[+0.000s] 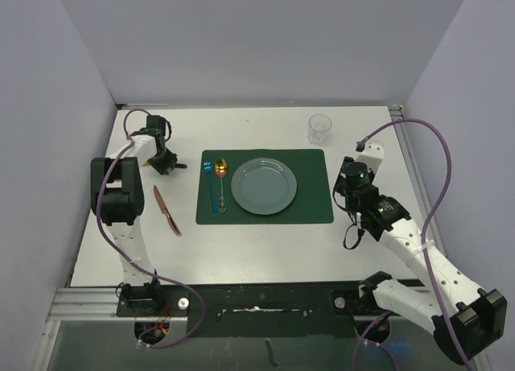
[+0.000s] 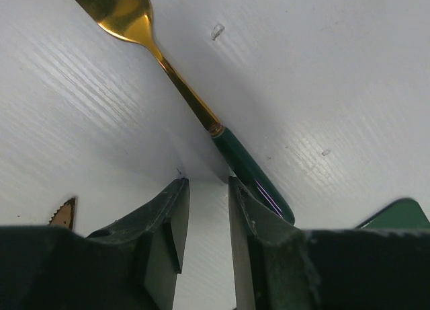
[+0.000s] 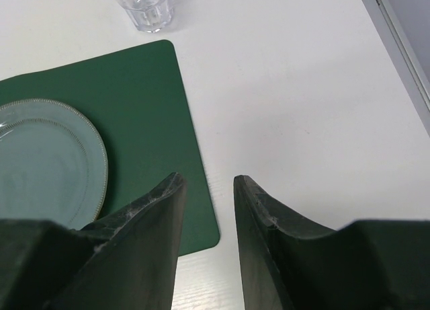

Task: Set the dinner table for one person
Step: Pick up the fork at the center of the board.

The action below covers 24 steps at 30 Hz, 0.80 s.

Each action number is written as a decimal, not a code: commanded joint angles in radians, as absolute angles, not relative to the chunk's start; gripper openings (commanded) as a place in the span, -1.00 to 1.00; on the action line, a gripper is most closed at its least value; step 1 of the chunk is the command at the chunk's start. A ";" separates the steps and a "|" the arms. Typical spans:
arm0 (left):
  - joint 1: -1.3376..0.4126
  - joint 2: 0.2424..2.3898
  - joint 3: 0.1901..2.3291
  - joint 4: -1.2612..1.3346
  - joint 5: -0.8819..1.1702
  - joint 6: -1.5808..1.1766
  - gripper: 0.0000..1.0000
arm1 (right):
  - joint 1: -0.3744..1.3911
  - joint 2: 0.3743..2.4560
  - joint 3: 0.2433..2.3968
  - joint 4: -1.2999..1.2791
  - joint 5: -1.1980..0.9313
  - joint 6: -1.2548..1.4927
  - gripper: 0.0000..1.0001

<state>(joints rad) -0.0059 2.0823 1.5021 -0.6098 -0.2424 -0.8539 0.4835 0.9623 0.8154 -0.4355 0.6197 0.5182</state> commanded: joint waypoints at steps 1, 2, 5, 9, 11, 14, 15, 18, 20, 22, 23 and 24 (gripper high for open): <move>0.016 2.033 1.432 -0.517 -0.105 -0.913 -0.48 | 0.474 0.980 0.818 -0.391 0.613 0.502 -0.28; 0.022 2.028 1.419 -0.502 -0.082 -0.921 -0.49 | 0.474 0.983 0.816 -0.387 0.609 0.502 -0.28; 0.033 2.002 1.371 -0.449 -0.022 -0.952 -0.53 | 0.471 0.996 0.818 -0.381 0.600 0.500 -0.28; 0.035 1.981 1.331 -0.418 -0.013 -0.987 -0.54 | 0.468 1.002 0.825 -0.378 0.598 0.492 -0.28; 0.035 1.976 1.322 -0.411 -0.015 -1.001 -0.55 | 0.467 1.001 0.826 -0.376 0.597 0.487 -0.28; 0.036 1.954 1.293 -0.383 -0.016 -1.028 -0.59 | 0.462 1.002 0.827 -0.373 0.594 0.481 -0.28; 0.036 1.945 1.281 -0.370 -0.016 -1.041 -0.59 | 0.461 1.005 0.828 -0.373 0.594 0.480 -0.28; 0.036 1.931 1.270 -0.348 -0.014 -1.061 -0.59 | 0.457 1.006 0.827 -0.373 0.588 0.480 -0.28; 0.037 1.934 1.276 -0.346 -0.001 -1.072 -0.59 | 0.457 1.006 0.827 -0.372 0.584 0.480 -0.28; 0.037 1.928 1.272 -0.331 0.016 -1.084 -0.57 | 0.457 1.006 0.827 -0.370 0.581 0.479 -0.28; 0.037 1.923 1.262 -0.317 0.026 -1.089 -0.54 | 0.455 1.008 0.827 -0.369 0.581 0.477 -0.28; 0.037 1.917 1.255 -0.304 0.037 -1.094 -0.49 | 0.454 1.010 0.826 -0.368 0.580 0.477 -0.28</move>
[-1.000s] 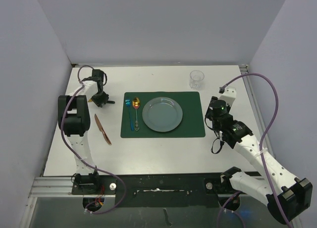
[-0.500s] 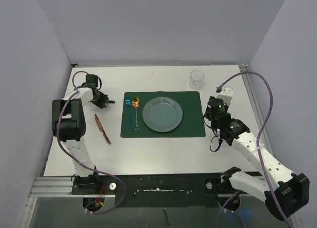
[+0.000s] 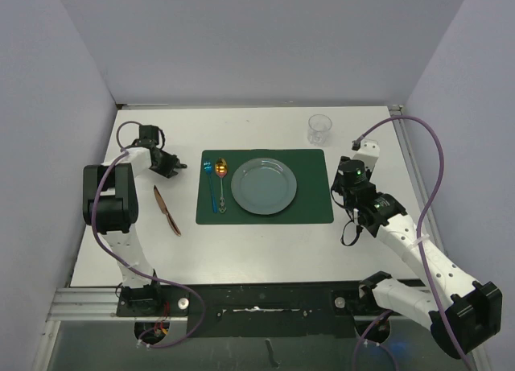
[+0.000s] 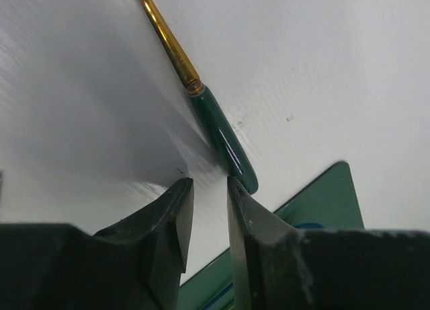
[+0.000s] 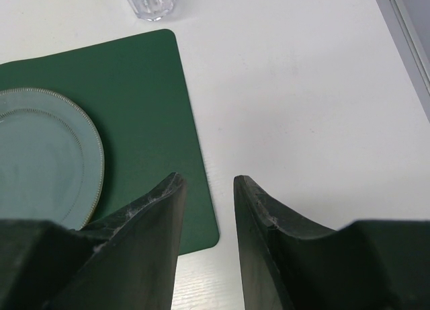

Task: Set the dinner table for one person
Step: Pick up the fork at the center of the board.

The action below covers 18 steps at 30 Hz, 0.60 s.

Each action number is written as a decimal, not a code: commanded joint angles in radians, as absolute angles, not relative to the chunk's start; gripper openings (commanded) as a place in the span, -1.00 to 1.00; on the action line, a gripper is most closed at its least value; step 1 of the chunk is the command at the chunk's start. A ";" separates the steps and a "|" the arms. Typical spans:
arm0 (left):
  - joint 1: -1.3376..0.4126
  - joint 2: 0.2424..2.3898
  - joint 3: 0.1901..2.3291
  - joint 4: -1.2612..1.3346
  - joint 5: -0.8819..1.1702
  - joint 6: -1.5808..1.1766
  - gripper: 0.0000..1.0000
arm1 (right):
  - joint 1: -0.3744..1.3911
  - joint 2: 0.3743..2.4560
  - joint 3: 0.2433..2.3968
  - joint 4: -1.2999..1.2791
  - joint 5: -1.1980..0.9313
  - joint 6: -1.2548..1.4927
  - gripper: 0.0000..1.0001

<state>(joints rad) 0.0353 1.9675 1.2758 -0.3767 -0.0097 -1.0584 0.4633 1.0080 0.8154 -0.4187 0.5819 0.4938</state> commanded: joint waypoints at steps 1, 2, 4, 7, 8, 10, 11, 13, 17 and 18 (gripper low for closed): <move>0.038 1.905 1.247 -0.291 0.049 -1.100 -0.44 | 0.453 1.010 0.827 -0.368 0.579 0.476 -0.28; 0.037 1.900 1.241 -0.280 0.053 -1.104 -0.40 | 0.452 1.012 0.827 -0.368 0.579 0.476 -0.28; 0.037 1.884 1.236 -0.264 0.073 -1.107 -0.36 | 0.450 1.014 0.825 -0.367 0.575 0.476 -0.28; 0.037 1.875 1.240 -0.249 0.094 -1.103 -0.30 | 0.449 1.014 0.824 -0.364 0.568 0.476 -0.28; 0.037 1.873 1.242 -0.246 0.095 -1.100 -0.26 | 0.448 1.014 0.824 -0.364 0.566 0.476 -0.28; 0.037 1.872 1.251 -0.247 0.086 -1.097 -0.16 | 0.448 1.014 0.824 -0.362 0.562 0.476 -0.28; 0.038 1.875 1.256 -0.247 0.077 -1.094 -0.10 | 0.448 1.014 0.824 -0.362 0.563 0.474 -0.28; 0.037 1.885 1.270 -0.258 0.059 -1.093 -0.08 | 0.447 1.013 0.825 -0.363 0.564 0.473 -0.28; 0.038 1.921 1.306 -0.273 0.046 -1.094 -0.08 | 0.443 1.011 0.824 -0.364 0.567 0.467 -0.28; 0.037 1.932 1.316 -0.275 0.045 -1.094 -0.08 | 0.442 1.011 0.824 -0.364 0.567 0.466 -0.28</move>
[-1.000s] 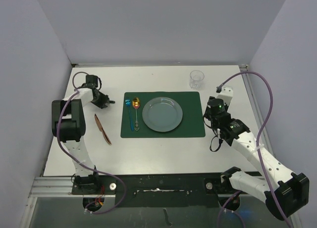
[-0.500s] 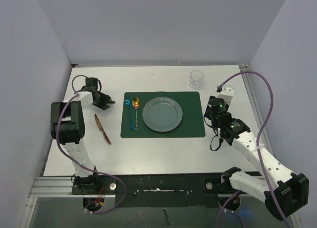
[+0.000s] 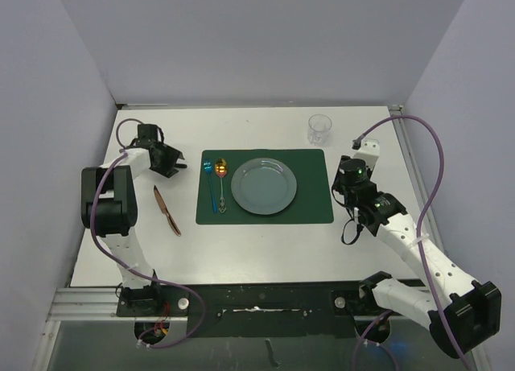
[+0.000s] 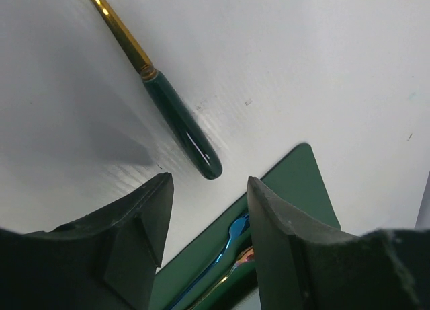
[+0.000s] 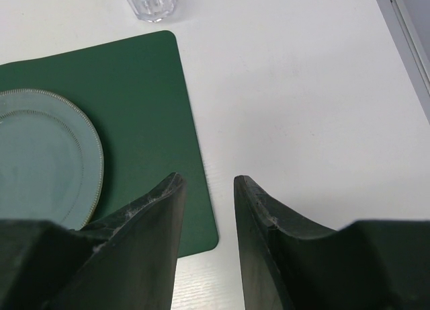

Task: Set the dinner table for one person
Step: Pick up the fork at the center of the board.

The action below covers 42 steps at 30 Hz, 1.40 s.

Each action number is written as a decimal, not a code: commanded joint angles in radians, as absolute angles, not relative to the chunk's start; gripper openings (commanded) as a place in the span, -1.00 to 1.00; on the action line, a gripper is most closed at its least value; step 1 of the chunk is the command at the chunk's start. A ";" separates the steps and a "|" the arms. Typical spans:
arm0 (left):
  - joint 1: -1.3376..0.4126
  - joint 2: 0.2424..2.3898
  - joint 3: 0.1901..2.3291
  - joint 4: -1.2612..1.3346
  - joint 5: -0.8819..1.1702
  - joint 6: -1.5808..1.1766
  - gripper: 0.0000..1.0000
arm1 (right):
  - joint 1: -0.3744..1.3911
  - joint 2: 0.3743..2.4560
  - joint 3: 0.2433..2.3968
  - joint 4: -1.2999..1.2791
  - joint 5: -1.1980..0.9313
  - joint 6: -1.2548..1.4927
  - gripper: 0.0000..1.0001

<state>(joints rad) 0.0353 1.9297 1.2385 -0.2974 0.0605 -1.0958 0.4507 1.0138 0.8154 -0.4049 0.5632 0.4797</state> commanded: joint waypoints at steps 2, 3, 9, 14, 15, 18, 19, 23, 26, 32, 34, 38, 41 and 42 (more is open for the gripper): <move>0.035 1.957 1.330 -0.282 0.045 -1.096 -0.08 | 0.438 1.012 0.823 -0.361 0.569 0.463 -0.28; 0.035 1.967 1.335 -0.286 0.045 -1.098 -0.09 | 0.436 1.015 0.822 -0.357 0.568 0.462 -0.28; 0.034 2.029 1.397 -0.353 0.018 -1.081 -0.10 | 0.423 1.039 0.824 -0.339 0.553 0.448 -0.28; 0.025 2.052 1.440 -0.469 -0.051 -1.095 -0.12 | 0.410 1.079 0.829 -0.298 0.517 0.431 -0.28; 0.019 2.046 1.431 -0.473 -0.072 -1.106 -0.12 | 0.408 1.089 0.832 -0.290 0.507 0.429 -0.28; 0.006 2.031 1.408 -0.468 -0.113 -1.127 -0.13 | 0.406 1.115 0.849 -0.285 0.487 0.424 -0.28; 0.004 2.032 1.408 -0.471 -0.114 -1.129 -0.14 | 0.405 1.121 0.852 -0.284 0.483 0.421 -0.28; 0.000 2.054 1.436 -0.503 -0.116 -1.124 -0.23 | 0.402 1.116 0.848 -0.280 0.486 0.413 -0.28; -0.002 2.066 1.455 -0.523 -0.117 -1.115 -0.32 | 0.392 1.102 0.843 -0.277 0.485 0.408 -0.28; -0.012 2.118 1.547 -0.660 -0.124 -1.062 -0.35 | 0.371 1.072 0.845 -0.257 0.444 0.396 -0.28; -0.020 2.153 1.605 -0.745 -0.145 -1.037 -0.35 | 0.368 1.062 0.852 -0.258 0.429 0.391 -0.28; -0.042 2.203 1.667 -0.862 -0.204 -0.995 -0.41 | 0.366 1.013 0.844 -0.267 0.418 0.388 -0.28; -0.048 2.201 1.635 -0.874 -0.193 -0.971 -0.81 | 0.358 0.954 0.824 -0.279 0.423 0.388 -0.28; -0.050 2.192 1.616 -0.863 -0.184 -0.968 -0.95 | 0.354 0.935 0.815 -0.280 0.425 0.388 -0.27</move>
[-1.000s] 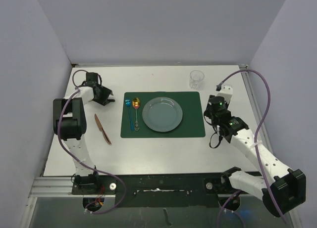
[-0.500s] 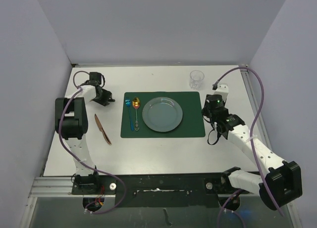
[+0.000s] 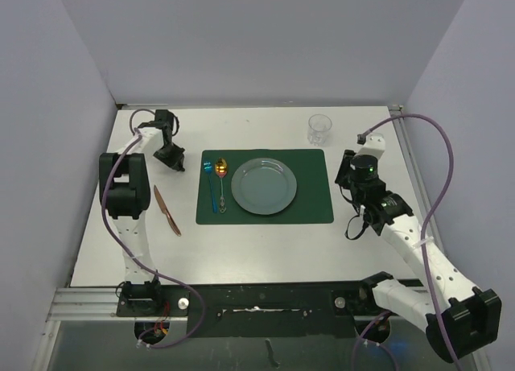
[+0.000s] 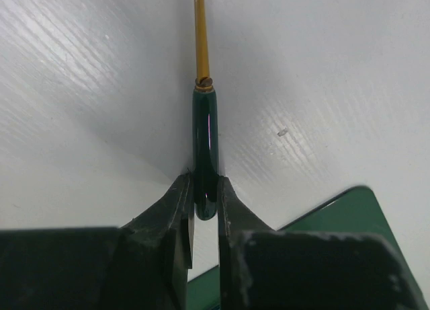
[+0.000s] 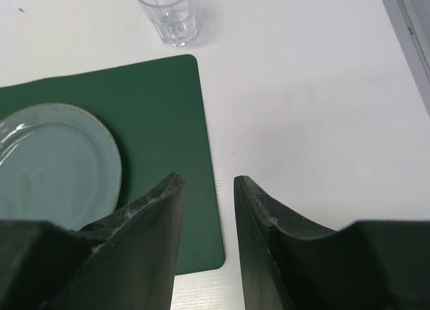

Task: Set the dinner table for one person
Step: Pick up the fork at the center of the board, then place the fork on the napkin.

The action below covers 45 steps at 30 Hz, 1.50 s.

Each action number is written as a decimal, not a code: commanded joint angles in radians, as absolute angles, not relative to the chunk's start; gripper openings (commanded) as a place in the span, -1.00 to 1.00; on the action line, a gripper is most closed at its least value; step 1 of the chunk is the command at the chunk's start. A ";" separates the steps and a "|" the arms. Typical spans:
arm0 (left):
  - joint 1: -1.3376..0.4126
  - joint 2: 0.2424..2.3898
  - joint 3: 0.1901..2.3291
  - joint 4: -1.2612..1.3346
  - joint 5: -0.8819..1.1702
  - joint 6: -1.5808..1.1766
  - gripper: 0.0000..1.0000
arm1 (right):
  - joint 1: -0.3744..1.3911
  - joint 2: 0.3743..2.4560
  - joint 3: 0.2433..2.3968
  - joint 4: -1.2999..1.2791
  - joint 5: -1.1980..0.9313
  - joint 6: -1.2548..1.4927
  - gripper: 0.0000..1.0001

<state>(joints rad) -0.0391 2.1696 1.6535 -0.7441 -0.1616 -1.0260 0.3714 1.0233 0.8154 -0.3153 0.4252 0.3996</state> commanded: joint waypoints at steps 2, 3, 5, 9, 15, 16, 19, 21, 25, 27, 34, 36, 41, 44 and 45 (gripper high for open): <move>-0.054 2.171 1.572 -0.835 -0.164 -0.964 -1.00 | 0.344 0.900 0.803 -0.287 0.425 0.391 -0.27; -0.057 2.159 1.553 -0.821 -0.157 -0.962 -1.00 | 0.341 0.886 0.801 -0.291 0.424 0.392 -0.27; -0.065 2.137 1.528 -0.804 -0.156 -0.956 -1.00 | 0.335 0.866 0.799 -0.300 0.422 0.396 -0.26; -0.103 2.077 1.520 -0.800 -0.193 -0.931 -1.00 | 0.333 0.854 0.799 -0.313 0.412 0.409 -0.26; -0.201 1.920 1.501 -0.722 -0.190 -0.881 -1.00 | 0.332 0.881 0.786 -0.306 0.364 0.454 -0.24; -0.239 1.896 1.501 -0.709 -0.195 -0.869 -1.00 | 0.333 0.891 0.784 -0.303 0.353 0.464 -0.24; -0.313 1.818 1.488 -0.666 -0.212 -0.845 -1.00 | 0.333 0.924 0.784 -0.299 0.325 0.493 -0.24; -0.347 1.769 1.467 -0.609 -0.192 -0.830 -1.00 | 0.332 0.948 0.787 -0.291 0.305 0.511 -0.24; -0.387 1.684 1.395 -0.486 -0.037 -0.819 -1.00 | 0.334 0.998 0.797 -0.271 0.265 0.532 -0.23; -0.436 1.664 1.381 -0.468 -0.009 -0.803 -1.00 | 0.333 1.026 0.807 -0.270 0.261 0.542 -0.23; -0.616 1.728 1.349 -0.380 0.189 -0.752 -1.00 | 0.335 1.067 0.840 -0.291 0.286 0.555 -0.23; -0.660 1.769 1.359 -0.333 0.257 -0.749 -1.00 | 0.334 1.061 0.845 -0.306 0.308 0.553 -0.23; -0.773 1.898 1.484 -0.330 0.328 -0.714 -1.00 | 0.332 1.040 0.870 -0.353 0.371 0.536 -0.23; -0.817 1.973 1.555 -0.338 0.358 -0.711 -1.00 | 0.329 1.028 0.878 -0.374 0.398 0.529 -0.23; -0.828 1.994 1.577 -0.342 0.365 -0.712 -1.00 | 0.329 1.025 0.881 -0.379 0.403 0.527 -0.23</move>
